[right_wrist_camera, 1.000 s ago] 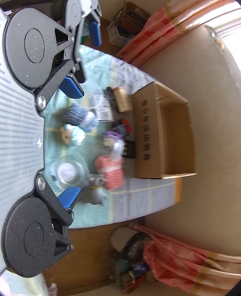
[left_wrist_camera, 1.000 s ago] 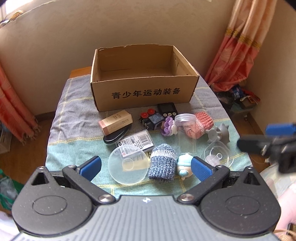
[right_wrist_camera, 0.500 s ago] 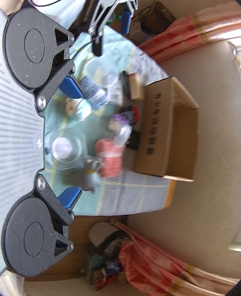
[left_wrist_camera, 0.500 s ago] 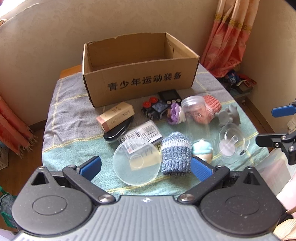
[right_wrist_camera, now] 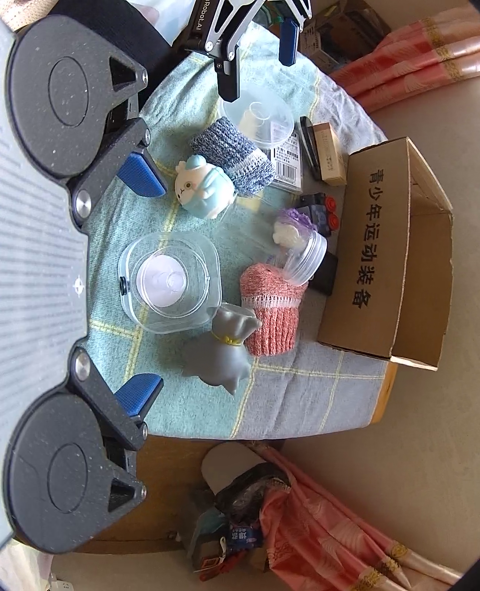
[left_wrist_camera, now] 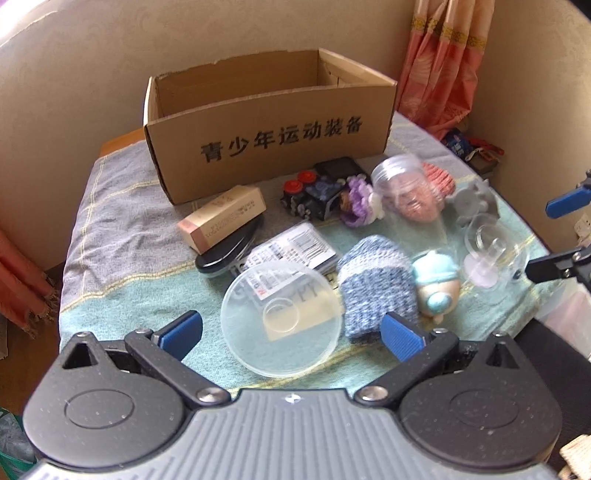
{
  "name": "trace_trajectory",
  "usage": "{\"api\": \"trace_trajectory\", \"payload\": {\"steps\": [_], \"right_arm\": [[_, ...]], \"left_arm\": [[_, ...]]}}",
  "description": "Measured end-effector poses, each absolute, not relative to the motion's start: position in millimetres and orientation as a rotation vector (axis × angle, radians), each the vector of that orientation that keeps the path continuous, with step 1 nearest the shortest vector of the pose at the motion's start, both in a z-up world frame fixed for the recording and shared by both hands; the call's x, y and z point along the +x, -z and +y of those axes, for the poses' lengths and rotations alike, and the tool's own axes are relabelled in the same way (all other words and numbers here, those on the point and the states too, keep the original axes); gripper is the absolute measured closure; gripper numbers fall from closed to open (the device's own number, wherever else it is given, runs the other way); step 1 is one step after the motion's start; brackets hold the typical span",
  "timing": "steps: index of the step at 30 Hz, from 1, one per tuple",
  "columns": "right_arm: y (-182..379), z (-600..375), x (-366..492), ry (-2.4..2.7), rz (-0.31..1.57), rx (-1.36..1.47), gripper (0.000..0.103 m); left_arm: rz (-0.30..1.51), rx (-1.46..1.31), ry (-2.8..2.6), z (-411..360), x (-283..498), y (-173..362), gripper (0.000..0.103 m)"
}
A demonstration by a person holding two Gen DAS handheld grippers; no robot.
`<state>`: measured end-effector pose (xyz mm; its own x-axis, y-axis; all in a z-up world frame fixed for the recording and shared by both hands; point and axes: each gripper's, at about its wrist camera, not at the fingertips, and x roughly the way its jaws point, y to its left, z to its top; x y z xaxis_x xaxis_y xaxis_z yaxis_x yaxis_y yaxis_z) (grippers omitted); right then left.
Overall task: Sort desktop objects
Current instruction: 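Move left tool toward clear round lid while right tool approaches clear square container, then close left tool on the round lid while right tool grasps the square container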
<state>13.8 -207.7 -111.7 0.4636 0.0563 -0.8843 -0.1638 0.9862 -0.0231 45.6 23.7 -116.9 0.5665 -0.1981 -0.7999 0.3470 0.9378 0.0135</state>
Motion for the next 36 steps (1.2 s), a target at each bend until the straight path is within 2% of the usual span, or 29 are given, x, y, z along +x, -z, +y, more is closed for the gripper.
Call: {"api": "trace_trajectory", "payload": {"steps": [13,30,36], "right_arm": [[130.0,-210.7,33.8,-0.143,1.147,-0.067,0.000],[148.0,-211.7,44.8,-0.144,1.178,-0.081,0.000],[153.7,-207.6,49.0,-0.161,1.179,-0.099,0.000]], "left_arm": [[0.973,0.323,0.327,18.0,63.4,158.9,0.001],[0.956,0.314,0.303,21.4,84.6,162.9,0.001],[0.960,0.293,0.310,23.8,90.8,161.2,0.009]]}}
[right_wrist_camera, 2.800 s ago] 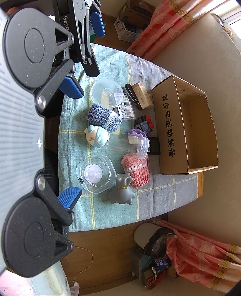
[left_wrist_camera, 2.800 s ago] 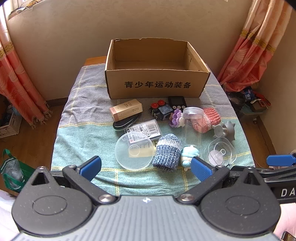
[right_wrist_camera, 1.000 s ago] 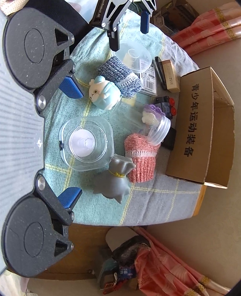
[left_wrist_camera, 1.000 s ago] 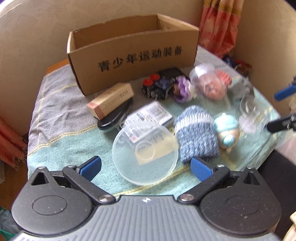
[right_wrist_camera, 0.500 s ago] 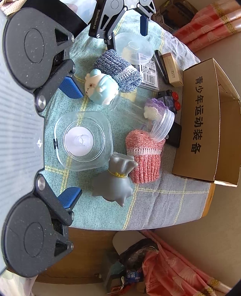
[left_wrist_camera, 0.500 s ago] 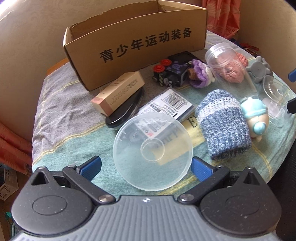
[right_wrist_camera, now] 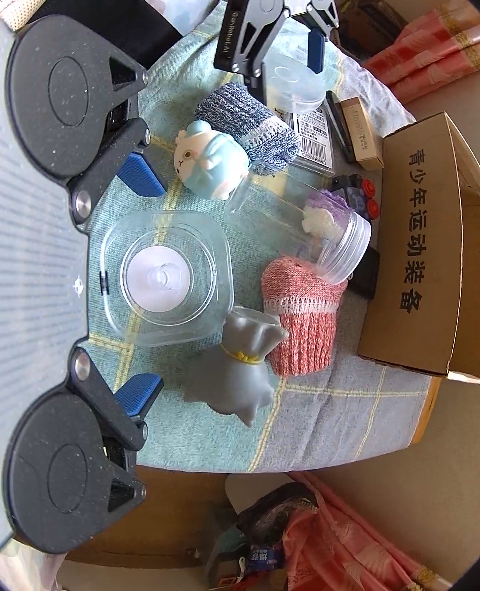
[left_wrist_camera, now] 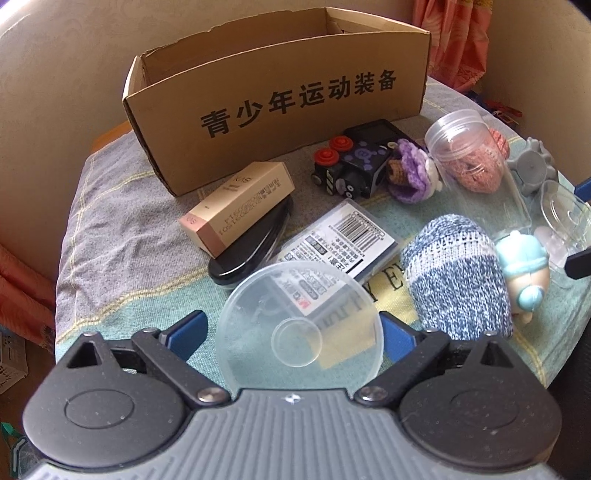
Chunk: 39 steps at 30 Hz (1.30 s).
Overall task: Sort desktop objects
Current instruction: 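Close left tool on the round lid while right tool grasps the square container, then lift and carry the lid and container with both tools over the cardboard box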
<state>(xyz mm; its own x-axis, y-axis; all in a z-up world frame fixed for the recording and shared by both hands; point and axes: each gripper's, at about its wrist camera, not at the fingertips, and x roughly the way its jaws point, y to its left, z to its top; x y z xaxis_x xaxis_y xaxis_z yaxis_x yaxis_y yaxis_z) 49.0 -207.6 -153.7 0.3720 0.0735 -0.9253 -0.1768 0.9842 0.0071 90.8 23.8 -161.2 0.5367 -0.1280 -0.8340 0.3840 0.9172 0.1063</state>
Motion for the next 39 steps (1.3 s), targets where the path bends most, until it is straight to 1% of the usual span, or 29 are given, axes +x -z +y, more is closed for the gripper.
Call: {"api": "trace_trajectory", "payload": {"steps": [2,4,7,8,9,11,18,29,39], "right_arm": [[154.2,-204.6,51.6,-0.172,1.175,-0.105,0.000],[155.4,-201.5,53.9,-0.184,1.173,-0.119,0.000],[157.2,-198.4,56.5,-0.185,1.171,-0.151,0.010],[158.0,-198.7,57.9,-0.185,1.176,-0.150,0.017],[159.0,-199.8,59.0,-0.185,1.182,-0.142,0.021],[159.4,-201.8,60.5,-0.192,1.184,-0.119,0.025],[153.3,-204.0,62.5,-0.197,1.177,-0.103,0.025],[115.0,-203.4,59.6,-0.215,1.110,-0.085,0.025],[98.8,-197.9,66.4,-0.227,1.071,-0.084,0.025]], "left_arm": [[0.968,0.272,0.317,25.9,92.3,160.4,0.014],[0.976,0.261,0.319,27.4,93.6,160.1,0.014],[0.979,0.265,0.318,27.8,94.6,159.2,0.014],[0.981,0.266,0.319,27.8,94.8,158.7,0.014],[0.981,0.266,0.319,28.2,94.7,157.8,0.014],[0.977,0.262,0.319,28.8,94.9,154.5,0.014],[0.969,0.235,0.311,34.6,96.0,141.3,0.014],[0.954,0.216,0.316,35.9,89.0,112.1,0.014],[0.957,0.216,0.309,35.5,91.1,93.8,0.014]]}}
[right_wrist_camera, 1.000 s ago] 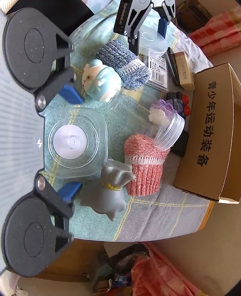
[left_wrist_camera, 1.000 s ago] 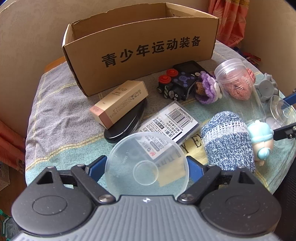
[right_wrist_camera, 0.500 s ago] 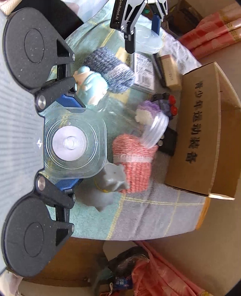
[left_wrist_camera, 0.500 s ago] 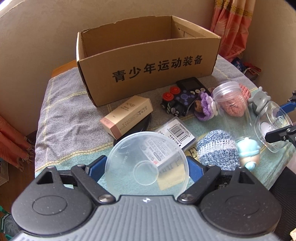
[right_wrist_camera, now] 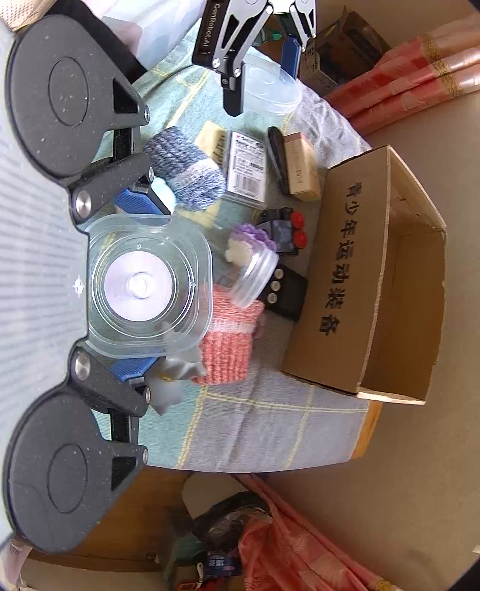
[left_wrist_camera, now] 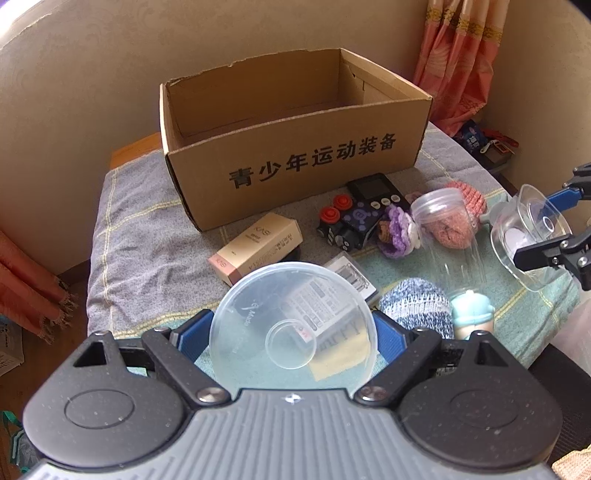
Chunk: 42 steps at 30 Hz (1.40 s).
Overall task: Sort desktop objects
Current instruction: 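Lift and carry the lid and container with both tools over the cardboard box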
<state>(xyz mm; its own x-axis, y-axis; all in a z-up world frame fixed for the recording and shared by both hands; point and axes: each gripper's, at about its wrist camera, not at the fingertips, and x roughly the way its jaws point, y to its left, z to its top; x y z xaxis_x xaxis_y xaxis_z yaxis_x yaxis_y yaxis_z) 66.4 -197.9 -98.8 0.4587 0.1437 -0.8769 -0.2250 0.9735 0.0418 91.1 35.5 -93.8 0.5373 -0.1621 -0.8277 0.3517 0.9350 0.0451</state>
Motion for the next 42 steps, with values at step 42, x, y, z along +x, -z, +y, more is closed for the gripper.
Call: {"api": "trace_trajectory", "payload": {"steps": [42], "right_arm": [[24.2,-189.5,240.8,-0.218,0.903,-0.100,0.025]], "left_arm": [[0.844,0.183,0.244,8.7,255.7,24.8,0.014]]}}
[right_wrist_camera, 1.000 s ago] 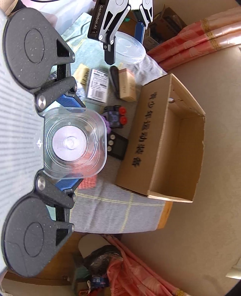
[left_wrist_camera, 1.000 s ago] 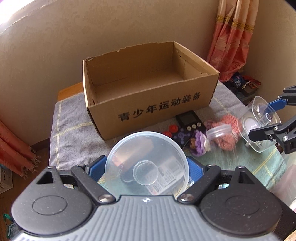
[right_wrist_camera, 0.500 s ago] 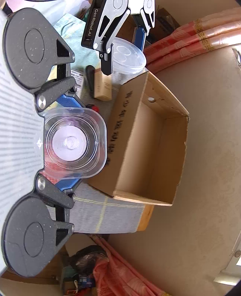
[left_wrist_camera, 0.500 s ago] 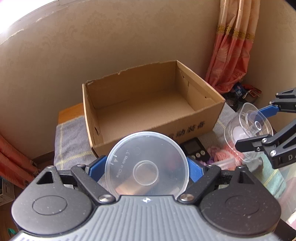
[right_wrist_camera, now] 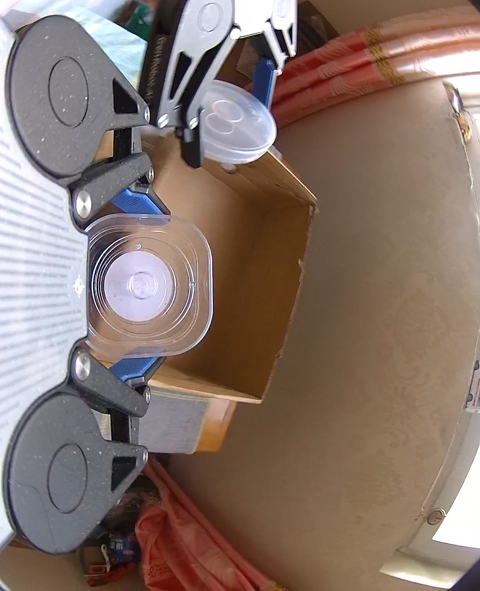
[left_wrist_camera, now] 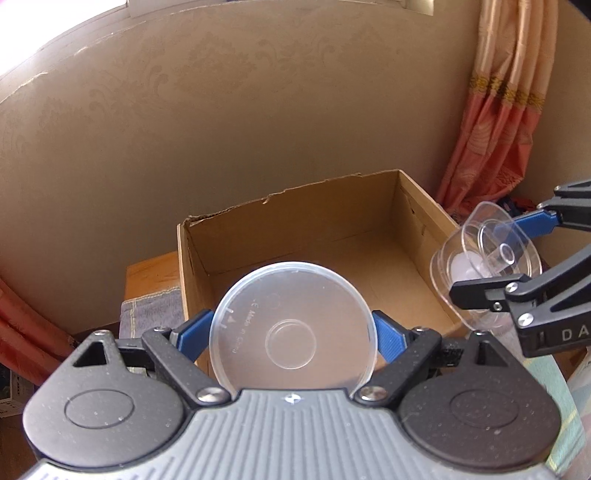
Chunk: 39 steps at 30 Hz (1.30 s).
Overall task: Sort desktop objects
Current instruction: 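Lift and carry the lid and container with both tools over the cardboard box, then open both tools to drop the lid and container into the box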
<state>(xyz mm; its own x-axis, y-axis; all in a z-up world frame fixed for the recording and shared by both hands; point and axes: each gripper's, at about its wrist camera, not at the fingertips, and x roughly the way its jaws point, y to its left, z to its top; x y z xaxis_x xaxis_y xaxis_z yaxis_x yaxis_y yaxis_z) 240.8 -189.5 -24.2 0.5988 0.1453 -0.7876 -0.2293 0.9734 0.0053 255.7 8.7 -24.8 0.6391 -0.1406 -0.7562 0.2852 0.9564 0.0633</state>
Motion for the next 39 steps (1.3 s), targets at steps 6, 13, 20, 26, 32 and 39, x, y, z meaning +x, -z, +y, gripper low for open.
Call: {"api": "trace_trajectory", "payload": {"steps": [6,13,20,26,32,39], "right_arm": [[47.5,-192.6,276.8,-0.193,0.979,-0.074,0.025],[64.4,-191.5,288.4,-0.172,1.017,-0.067,0.025],[70.2,-191.7,294.4,-0.168,1.035,-0.020,0.025],[75.3,-192.1,293.2,-0.168,1.054,0.008,0.019],[63.8,-199.0,284.8,-0.171,1.029,0.046,0.011],[56.2,-202.2,260.1,-0.197,1.019,0.065,0.010]], "left_arm": [[0.894,0.146,0.215,8.8,281.9,43.6,0.014],[0.905,0.160,0.198,3.2,293.7,56.6,0.014],[0.908,0.142,0.168,5.4,303.0,58.0,0.014],[0.925,0.144,0.153,1.8,310.2,64.8,0.014],[0.914,0.149,0.156,-2.0,310.9,65.7,0.013],[0.910,0.142,0.156,-2.8,312.2,61.8,0.006]]}}
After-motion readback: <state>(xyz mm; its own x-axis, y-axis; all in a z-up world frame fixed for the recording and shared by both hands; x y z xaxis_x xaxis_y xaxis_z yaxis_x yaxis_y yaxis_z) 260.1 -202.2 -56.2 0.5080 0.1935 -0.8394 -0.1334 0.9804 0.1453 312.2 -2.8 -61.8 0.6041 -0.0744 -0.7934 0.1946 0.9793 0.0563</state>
